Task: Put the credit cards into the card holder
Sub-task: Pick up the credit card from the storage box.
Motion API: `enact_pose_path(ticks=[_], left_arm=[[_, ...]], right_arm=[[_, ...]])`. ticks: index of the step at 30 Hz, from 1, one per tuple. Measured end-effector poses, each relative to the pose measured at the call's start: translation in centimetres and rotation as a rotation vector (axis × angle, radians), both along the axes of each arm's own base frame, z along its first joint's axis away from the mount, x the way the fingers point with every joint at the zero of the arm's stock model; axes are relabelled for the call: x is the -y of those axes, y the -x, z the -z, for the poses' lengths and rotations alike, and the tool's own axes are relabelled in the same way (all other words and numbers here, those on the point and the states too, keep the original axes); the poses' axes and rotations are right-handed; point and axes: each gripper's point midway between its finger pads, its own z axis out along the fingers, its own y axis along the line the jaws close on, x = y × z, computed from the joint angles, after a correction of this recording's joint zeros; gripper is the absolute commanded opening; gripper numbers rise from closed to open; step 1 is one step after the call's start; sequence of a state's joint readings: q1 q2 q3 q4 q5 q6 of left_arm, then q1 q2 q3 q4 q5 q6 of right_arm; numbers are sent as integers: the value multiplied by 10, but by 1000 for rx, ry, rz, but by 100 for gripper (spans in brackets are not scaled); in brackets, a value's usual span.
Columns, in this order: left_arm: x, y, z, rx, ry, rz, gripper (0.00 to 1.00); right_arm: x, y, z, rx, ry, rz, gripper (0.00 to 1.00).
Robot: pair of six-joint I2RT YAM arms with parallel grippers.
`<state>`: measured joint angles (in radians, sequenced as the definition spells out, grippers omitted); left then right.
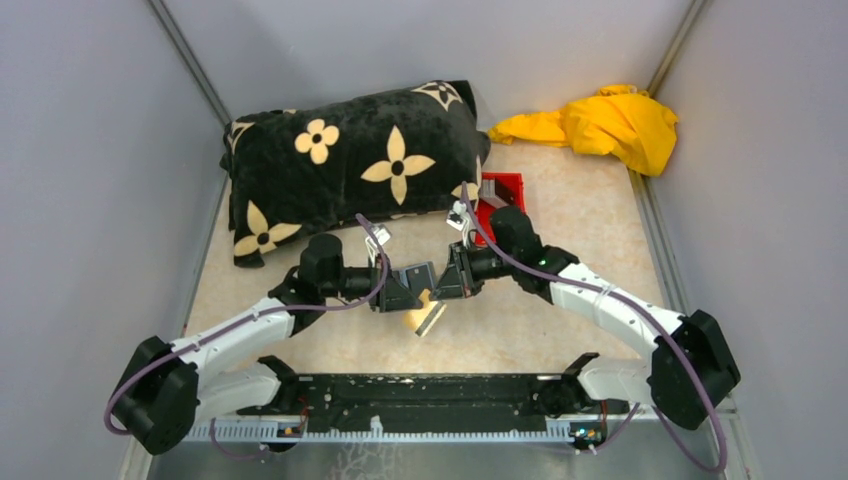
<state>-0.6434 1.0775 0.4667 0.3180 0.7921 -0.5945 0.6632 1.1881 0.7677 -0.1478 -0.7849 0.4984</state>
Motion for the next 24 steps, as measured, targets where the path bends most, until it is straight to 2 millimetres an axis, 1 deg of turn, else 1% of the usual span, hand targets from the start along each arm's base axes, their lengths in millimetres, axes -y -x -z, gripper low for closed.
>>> enact_pose_path(ticks=[4,7,16,18,20,24], left_arm=[[1,1,3,-20,-3,11,10],[3,2,3,-20,6,25,0],[5,1,0,-24,28,43,0],[5,-1,1,-23,24,29,0],[4,-7,3,-19,7,-12,0],[-1,-24,11,-20,-59,-135,0]], right_arm=[[1,-2,3,-18,-2,-4,0],[3,-5,3,-27,-6,-2,0],[4,-8,0,-32,-31,-10,0],[4,-10,-1,-27,-35,-8,9],[4,-13,0,-20,-34,2,20],[6,-27,4,22,-11,59,28]])
